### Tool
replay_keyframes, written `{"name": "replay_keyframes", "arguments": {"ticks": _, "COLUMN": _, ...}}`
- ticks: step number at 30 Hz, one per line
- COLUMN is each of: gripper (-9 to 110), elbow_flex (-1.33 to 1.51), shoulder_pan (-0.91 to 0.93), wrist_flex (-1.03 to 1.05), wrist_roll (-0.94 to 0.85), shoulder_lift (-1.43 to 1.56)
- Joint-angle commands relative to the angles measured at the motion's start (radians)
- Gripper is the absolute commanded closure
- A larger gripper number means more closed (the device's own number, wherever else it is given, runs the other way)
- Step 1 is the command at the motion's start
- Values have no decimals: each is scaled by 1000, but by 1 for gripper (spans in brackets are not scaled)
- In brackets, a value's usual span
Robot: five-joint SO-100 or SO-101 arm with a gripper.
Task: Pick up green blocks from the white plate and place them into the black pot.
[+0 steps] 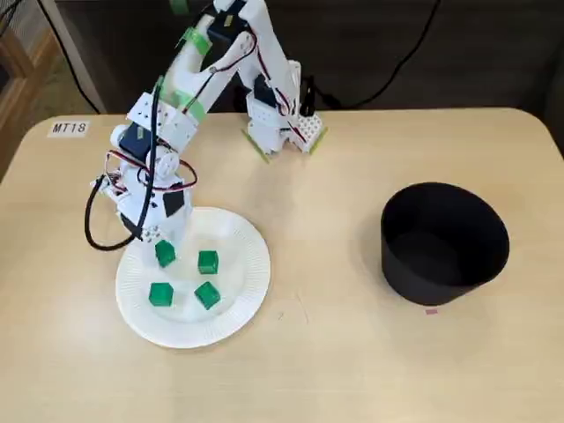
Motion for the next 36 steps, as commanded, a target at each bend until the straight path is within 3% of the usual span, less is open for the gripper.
{"name": "replay_keyframes", "arguments": {"ticks": 1, "gripper": 104, "elbow_flex": 20, "shoulder_pan": -97, "wrist_flex": -67, "wrist_roll": 66, "shoulder_lift": 264}}
{"name": "replay_keyframes", "arguments": {"ticks": 7, "gripper": 104, "elbow_flex": 359, "shoulder_pan": -417, "wrist_flex": -347, "wrist_roll": 210, "shoulder_lift": 606}}
{"name": "replay_keyframes", "arguments": {"ticks": 13, "gripper": 104, "elbow_flex": 419, "shoulder_pan": -788, "wrist_flex": -411, "wrist_roll": 103, "shoulder_lift": 647}}
{"name": "replay_keyframes", "arguments": {"ticks": 18, "gripper": 104, "elbow_flex": 423, "shoulder_pan": -996, "wrist_flex": -445, "wrist_roll": -8, "shoulder_lift": 583}}
{"name": "replay_keyframes", "arguments": {"ticks": 29, "gripper": 104, "elbow_flex": 403, "shoulder_pan": -1167, "wrist_flex": -451, "wrist_roll": -103, "shoulder_lift": 422}}
{"name": "replay_keyframes", "arguments": {"ticks": 36, "gripper": 104, "elbow_flex": 253, "shoulder_pan": -1192, "wrist_flex": -241, "wrist_roll": -167, "shoulder_lift": 318}}
